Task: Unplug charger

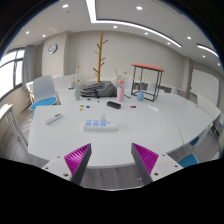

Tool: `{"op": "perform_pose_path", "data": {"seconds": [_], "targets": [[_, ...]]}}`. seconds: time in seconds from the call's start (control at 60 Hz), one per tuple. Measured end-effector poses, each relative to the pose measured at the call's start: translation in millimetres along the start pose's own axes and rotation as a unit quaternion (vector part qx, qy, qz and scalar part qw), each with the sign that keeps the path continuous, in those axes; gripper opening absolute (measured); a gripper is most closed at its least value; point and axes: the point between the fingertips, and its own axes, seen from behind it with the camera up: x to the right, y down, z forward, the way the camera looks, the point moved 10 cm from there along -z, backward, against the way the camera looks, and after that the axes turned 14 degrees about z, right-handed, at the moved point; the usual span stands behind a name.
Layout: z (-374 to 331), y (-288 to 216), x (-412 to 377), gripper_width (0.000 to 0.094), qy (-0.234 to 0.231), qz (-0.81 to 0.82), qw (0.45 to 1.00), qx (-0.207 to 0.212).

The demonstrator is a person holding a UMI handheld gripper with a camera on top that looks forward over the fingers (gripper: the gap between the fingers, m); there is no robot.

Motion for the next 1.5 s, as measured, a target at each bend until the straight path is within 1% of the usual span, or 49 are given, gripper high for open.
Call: {"op": "perform_pose_path", "data": {"seconds": [0.067, 0.1, 0.167, 0.183, 0.25, 0.467, 0.733, 0.833, 0.95, 1.167, 1.5], "targets": [[9, 0, -8, 0.0851, -0.010, 0.000, 1.000, -0.004], [29, 2, -19, 0.0851, -0.014, -0.003, 1.000, -0.004], [53, 0, -32, 0.0849, -0.023, -0.010, 1.000, -0.003], [46, -2, -27, 0.0849, -0.026, -0.012, 1.000, -0.004], [77, -3, -42, 0.0853, -0.029, -0.017, 0.999, 0.000], [158, -16, -58, 0.0852, -0.027, -0.027, 0.999, 0.005], [263, -39, -68, 0.0852, -0.009, -0.009, 1.000, 0.015], [294, -37, -70, 0.0852, -0.004, -0.007, 1.000, 0.014], [333, -33, -72, 0.0850, -0.002, 0.000, 1.000, 0.003], [372, -35, -71, 0.0853, -0.001, 0.001, 1.000, 0.004], [390, -34, -72, 0.0851, -0.008, 0.010, 1.000, 0.003]]}}
